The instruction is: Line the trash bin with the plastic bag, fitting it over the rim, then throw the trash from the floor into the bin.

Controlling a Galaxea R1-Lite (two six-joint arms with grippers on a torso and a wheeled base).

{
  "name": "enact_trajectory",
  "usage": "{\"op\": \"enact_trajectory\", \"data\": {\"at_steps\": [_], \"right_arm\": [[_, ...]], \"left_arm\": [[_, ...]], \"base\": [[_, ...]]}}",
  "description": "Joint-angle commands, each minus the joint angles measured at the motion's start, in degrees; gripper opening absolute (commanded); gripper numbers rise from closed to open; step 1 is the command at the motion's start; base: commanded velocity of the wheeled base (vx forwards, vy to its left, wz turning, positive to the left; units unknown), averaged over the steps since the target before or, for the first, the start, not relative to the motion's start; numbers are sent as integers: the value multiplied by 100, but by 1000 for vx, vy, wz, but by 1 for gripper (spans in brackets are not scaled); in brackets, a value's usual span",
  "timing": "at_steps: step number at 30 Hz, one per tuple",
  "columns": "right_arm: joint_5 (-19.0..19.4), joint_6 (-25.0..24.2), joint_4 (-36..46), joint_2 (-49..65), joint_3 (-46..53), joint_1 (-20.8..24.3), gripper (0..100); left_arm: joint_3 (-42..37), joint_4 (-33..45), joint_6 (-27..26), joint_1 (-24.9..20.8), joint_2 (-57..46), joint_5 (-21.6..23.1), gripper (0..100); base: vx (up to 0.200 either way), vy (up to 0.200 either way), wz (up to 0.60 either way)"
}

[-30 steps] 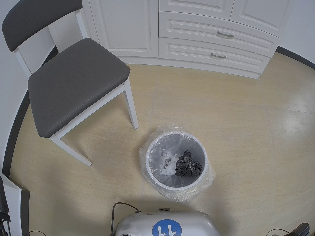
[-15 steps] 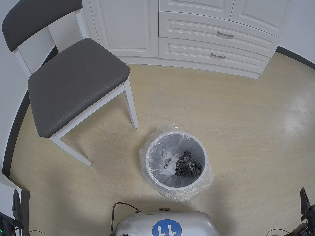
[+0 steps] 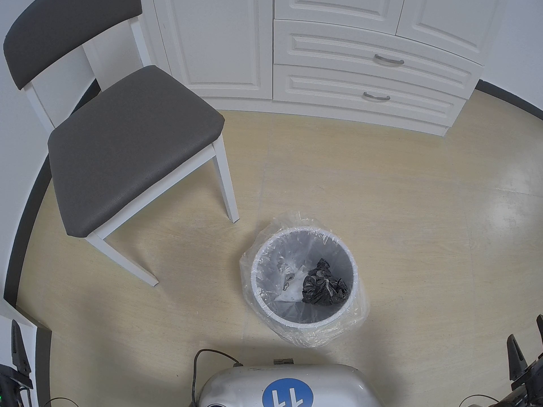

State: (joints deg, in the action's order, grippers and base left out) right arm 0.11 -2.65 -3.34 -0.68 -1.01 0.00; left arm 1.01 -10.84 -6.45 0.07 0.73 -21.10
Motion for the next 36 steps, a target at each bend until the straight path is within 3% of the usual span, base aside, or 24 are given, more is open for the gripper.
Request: {"op": "enact_trajectory", "data": {"at_steps": [1, 12, 17, 21, 23, 27, 36], "right_arm": [[156, 247, 62, 68, 92, 0, 100], [51, 326, 439, 68, 66, 0, 100], [42, 256, 343, 68, 92, 0, 100], [33, 229, 334, 68, 92, 0, 100], [24, 203, 334, 68, 92, 0, 100], [24, 194, 334, 68, 92, 0, 100], [24, 194, 334, 68, 92, 0, 100]], "left_arm": [[-101, -50, -6, 10, -73, -113, 100], [-101, -410, -14, 45, -73, -140, 100], [-101, -164, 47, 28, -73, -131, 100], [-101, 671, 575, 1, -73, -87, 100], [-101, 653, 715, 1, -73, -61, 100], [-101, 662, 970, 1, -73, 256, 100], [-101, 706, 1005, 1, -73, 1082, 100]], "base": [[0, 0, 0], [0, 0, 0], [0, 0, 0], [0, 0, 0], [0, 0, 0], [0, 0, 0], [0, 0, 0]]}}
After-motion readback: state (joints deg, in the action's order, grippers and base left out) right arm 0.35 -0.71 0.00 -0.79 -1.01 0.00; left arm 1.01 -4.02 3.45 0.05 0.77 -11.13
